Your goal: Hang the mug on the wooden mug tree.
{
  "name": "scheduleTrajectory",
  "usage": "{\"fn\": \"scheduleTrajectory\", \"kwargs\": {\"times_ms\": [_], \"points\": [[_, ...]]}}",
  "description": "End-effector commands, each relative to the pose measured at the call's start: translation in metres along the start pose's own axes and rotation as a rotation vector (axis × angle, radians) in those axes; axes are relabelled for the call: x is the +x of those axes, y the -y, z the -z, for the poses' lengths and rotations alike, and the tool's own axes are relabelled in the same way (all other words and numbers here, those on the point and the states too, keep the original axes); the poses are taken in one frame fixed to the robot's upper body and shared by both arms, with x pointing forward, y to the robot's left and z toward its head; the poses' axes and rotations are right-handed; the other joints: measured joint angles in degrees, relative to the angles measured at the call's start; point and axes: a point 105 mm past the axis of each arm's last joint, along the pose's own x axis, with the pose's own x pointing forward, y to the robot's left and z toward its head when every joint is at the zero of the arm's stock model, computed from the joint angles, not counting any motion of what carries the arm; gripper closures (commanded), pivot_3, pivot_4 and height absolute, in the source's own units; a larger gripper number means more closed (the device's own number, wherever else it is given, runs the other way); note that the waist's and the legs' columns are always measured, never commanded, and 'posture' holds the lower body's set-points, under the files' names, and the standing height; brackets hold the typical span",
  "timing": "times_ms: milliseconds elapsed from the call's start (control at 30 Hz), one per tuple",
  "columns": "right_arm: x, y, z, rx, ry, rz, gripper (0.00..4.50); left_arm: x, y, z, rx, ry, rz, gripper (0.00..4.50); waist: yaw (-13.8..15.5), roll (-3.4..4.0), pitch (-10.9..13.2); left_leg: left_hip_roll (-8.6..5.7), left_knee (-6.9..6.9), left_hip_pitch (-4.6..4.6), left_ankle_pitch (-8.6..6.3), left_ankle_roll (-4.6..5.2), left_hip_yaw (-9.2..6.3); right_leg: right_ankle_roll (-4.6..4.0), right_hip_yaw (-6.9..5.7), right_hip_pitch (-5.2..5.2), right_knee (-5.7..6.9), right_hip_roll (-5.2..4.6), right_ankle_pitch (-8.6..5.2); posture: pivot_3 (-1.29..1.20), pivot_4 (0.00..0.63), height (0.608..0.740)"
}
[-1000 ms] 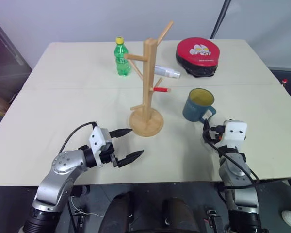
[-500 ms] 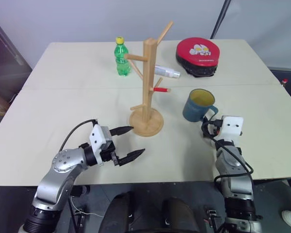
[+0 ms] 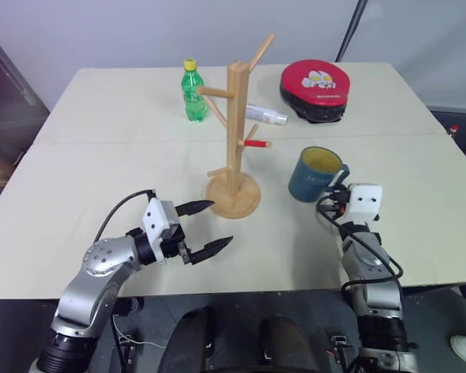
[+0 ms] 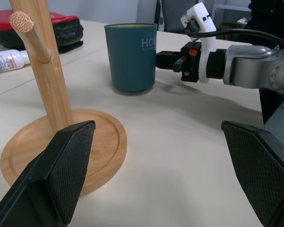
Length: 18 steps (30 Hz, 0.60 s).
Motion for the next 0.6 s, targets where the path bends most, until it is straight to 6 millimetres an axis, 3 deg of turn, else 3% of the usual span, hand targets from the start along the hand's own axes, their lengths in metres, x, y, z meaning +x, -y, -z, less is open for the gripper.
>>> {"fn": "scheduleTrajectory", "kwargs": {"times_ms": [33, 167, 300, 400, 600], "points": [[-0.004, 0.000, -0.030, -0.086, 0.122, -0.031, 4.48, 0.001, 0.002, -0.009, 0.023, 0.026, 0.016, 0.00, 0.0, 0.01, 0.0, 0.00, 0.00, 0.00, 0.00, 0.00, 0.00, 0.00, 0.00, 0.00, 0.00, 0.00, 0.00, 0.00, 0.150, 0.740], [-0.020, -0.003, -0.051, -0.336, 0.231, -0.164, 4.48, -0.002, -0.003, -0.006, 0.031, 0.017, -0.010, 0.00, 0.2, 0.02, 0.0, -0.02, 0.00, 0.00, 0.00, 0.00, 0.03, 0.01, 0.01, 0.00, -0.02, -0.02, -0.01, 0.00, 0.150, 0.740], [-0.043, -0.022, -0.078, -0.618, 0.399, -0.407, 4.48, -0.007, -0.010, -0.003, 0.030, 0.009, -0.034, 0.00, 0.2, 0.02, 0.0, -0.02, 0.02, 0.00, 0.00, 0.00, 0.05, 0.01, 0.02, 0.00, -0.03, 0.00, -0.01, 0.00, 0.150, 0.740], [-0.050, -0.033, -0.092, -0.690, 0.469, -0.511, 4.48, -0.009, -0.015, -0.002, 0.030, 0.009, -0.047, 0.00, 0.0, 0.00, 0.0, 0.05, 0.03, 0.06, 0.00, 0.00, 0.06, 0.01, 0.03, 0.04, -0.01, 0.07, -0.01, 0.00, 0.150, 0.740], [-0.048, -0.059, -0.142, -0.757, 0.602, -0.651, 4.48, -0.014, -0.027, -0.009, 0.053, 0.021, -0.063, 0.00, 0.1, -0.06, 0.1, 0.08, 0.08, 0.09, 0.00, 0.00, 0.07, 0.01, 0.02, 0.08, 0.02, 0.07, 0.00, 0.00, 0.150, 0.740]]}}
